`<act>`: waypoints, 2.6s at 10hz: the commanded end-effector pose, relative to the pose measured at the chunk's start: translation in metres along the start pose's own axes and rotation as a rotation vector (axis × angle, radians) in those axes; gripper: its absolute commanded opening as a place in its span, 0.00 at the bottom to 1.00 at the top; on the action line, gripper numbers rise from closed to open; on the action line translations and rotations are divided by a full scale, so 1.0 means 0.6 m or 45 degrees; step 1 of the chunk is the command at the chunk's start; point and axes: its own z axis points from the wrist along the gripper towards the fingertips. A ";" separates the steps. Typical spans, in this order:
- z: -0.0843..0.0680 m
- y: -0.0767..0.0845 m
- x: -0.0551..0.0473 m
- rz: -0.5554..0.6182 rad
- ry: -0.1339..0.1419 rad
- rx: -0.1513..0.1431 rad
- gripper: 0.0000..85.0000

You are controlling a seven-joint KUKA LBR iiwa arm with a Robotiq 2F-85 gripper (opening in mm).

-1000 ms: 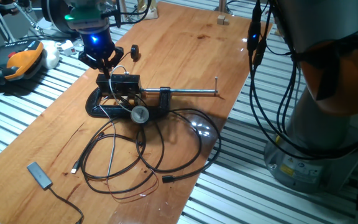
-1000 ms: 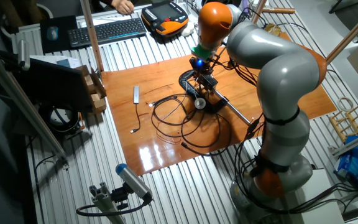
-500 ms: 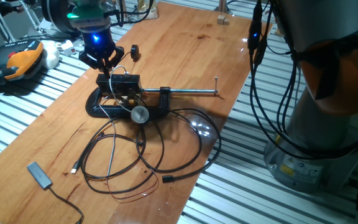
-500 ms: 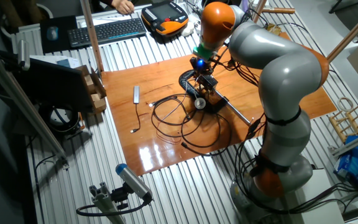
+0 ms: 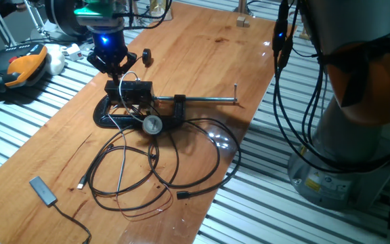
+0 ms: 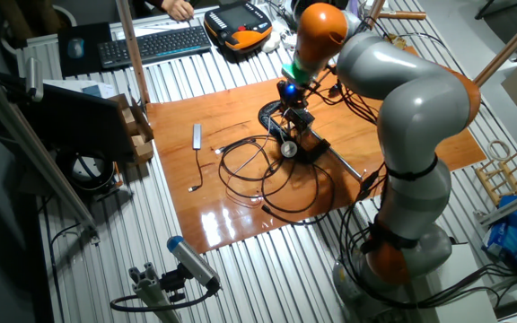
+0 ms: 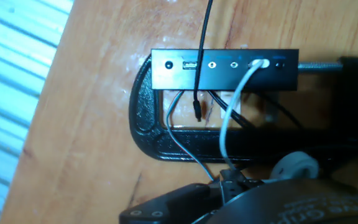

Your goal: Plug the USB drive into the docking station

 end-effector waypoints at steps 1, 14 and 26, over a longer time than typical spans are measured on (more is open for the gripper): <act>0.006 0.013 -0.001 0.015 -0.016 0.007 0.00; 0.083 0.042 -0.042 -0.046 -0.023 0.024 0.00; 0.092 0.040 -0.060 -0.051 0.219 0.085 0.00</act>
